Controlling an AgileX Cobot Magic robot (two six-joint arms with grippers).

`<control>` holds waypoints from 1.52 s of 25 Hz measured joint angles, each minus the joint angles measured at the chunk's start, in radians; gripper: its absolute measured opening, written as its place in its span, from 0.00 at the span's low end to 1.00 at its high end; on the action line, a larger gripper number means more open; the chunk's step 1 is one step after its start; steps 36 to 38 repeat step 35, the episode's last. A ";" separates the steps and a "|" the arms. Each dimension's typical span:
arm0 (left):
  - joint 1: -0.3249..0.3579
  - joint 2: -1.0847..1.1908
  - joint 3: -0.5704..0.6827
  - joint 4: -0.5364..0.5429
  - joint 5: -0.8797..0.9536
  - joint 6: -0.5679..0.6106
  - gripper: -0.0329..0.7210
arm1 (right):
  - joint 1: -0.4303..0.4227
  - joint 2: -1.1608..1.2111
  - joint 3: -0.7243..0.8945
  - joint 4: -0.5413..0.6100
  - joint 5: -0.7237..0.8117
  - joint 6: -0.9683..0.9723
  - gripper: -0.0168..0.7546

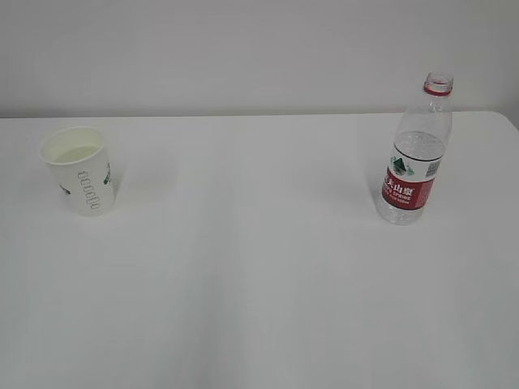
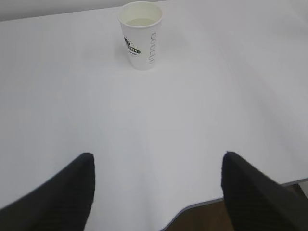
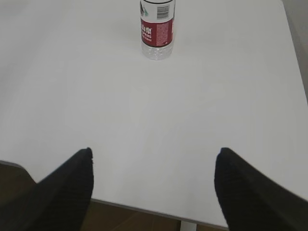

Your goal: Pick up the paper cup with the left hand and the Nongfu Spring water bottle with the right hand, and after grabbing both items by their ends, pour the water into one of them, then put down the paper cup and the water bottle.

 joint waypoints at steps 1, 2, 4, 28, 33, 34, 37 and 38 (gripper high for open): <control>0.000 0.000 0.000 0.000 0.000 0.000 0.82 | 0.000 0.000 0.000 0.000 0.000 0.000 0.79; 0.000 0.000 0.000 0.000 0.000 0.000 0.82 | 0.000 0.000 0.000 0.000 0.000 0.000 0.79; 0.000 0.000 0.000 0.000 0.000 0.000 0.81 | 0.000 0.000 0.000 0.000 0.000 0.000 0.79; 0.000 0.000 0.000 -0.002 0.000 0.000 0.81 | 0.000 0.000 0.007 0.000 -0.002 0.000 0.79; 0.000 0.000 0.000 -0.002 0.000 0.000 0.81 | 0.000 0.000 0.007 0.000 -0.003 0.000 0.79; 0.000 0.000 0.000 -0.002 0.000 0.000 0.81 | 0.000 0.000 0.007 0.000 -0.003 0.000 0.79; 0.000 0.000 0.000 -0.002 0.000 0.000 0.81 | 0.000 0.000 0.007 0.000 -0.003 0.000 0.79; 0.000 0.000 0.000 -0.002 0.000 0.000 0.81 | 0.000 0.000 0.007 0.000 -0.003 0.000 0.79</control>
